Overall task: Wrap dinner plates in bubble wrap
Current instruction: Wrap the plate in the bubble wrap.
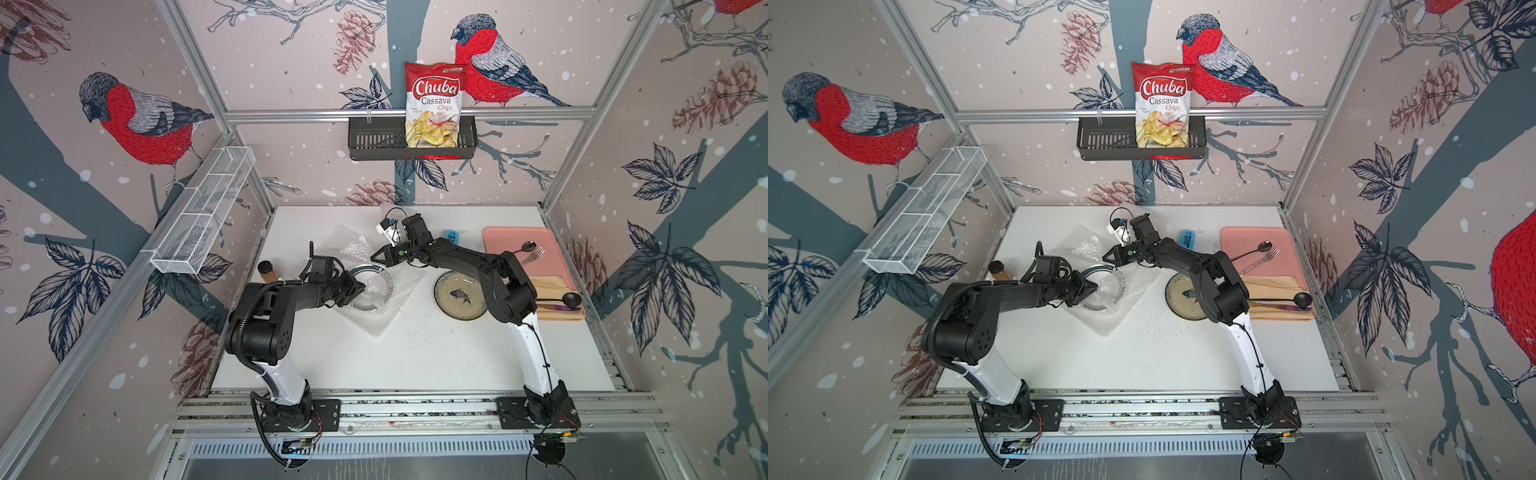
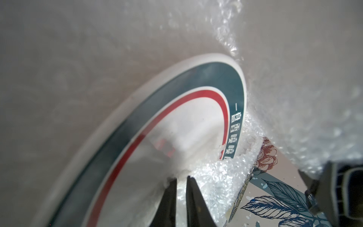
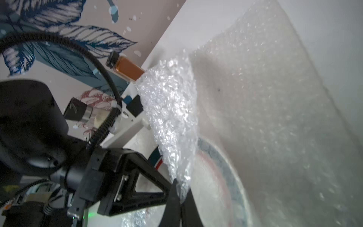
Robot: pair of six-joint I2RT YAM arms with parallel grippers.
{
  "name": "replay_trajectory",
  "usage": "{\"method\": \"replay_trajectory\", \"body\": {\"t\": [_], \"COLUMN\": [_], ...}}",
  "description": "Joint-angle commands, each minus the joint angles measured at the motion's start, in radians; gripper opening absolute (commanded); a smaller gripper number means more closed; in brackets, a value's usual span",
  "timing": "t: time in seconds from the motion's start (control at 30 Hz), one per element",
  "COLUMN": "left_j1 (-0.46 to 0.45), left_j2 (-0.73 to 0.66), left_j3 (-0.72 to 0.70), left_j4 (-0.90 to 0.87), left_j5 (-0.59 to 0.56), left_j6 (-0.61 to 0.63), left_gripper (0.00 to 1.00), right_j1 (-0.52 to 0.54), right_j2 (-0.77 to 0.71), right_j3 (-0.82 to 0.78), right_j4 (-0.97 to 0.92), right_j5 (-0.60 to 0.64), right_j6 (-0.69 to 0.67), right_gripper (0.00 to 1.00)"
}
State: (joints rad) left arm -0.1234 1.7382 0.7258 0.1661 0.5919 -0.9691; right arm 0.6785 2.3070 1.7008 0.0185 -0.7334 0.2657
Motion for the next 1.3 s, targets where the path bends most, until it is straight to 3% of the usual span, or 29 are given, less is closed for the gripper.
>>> {"method": "replay_trajectory", "body": {"t": [0.0, 0.47, 0.8, 0.97, 1.1, 1.27], "left_j1": [0.005, 0.019, 0.036, 0.050, 0.061, 0.059], "left_j2": [0.015, 0.007, -0.087, -0.170, -0.200, -0.119], "left_j3": [-0.012, -0.028, -0.023, 0.060, 0.122, 0.265], "left_j4": [-0.179, -0.171, -0.217, -0.362, -0.372, -0.351], "left_j5": [-0.114, -0.116, -0.050, -0.105, -0.098, -0.113], "left_j6": [0.006, 0.003, 0.009, 0.067, 0.048, 0.031], "left_gripper": [0.15, 0.15, 0.21, 0.24, 0.24, 0.21], "right_j1": [0.018, 0.106, 0.131, 0.129, 0.128, 0.129], "right_j2": [-0.036, -0.101, -0.065, -0.066, -0.066, -0.068], "right_j3": [-0.076, -0.264, -0.275, -0.282, -0.286, -0.286], "right_j4": [-0.002, -0.038, -0.143, -0.146, -0.146, -0.145], "right_j5": [-0.010, 0.122, 0.253, 0.275, 0.282, 0.288], "right_j6": [-0.108, -0.143, -0.168, -0.168, -0.166, -0.164], "right_gripper": [0.00, 0.03, 0.03, 0.03, 0.03, 0.02]}}
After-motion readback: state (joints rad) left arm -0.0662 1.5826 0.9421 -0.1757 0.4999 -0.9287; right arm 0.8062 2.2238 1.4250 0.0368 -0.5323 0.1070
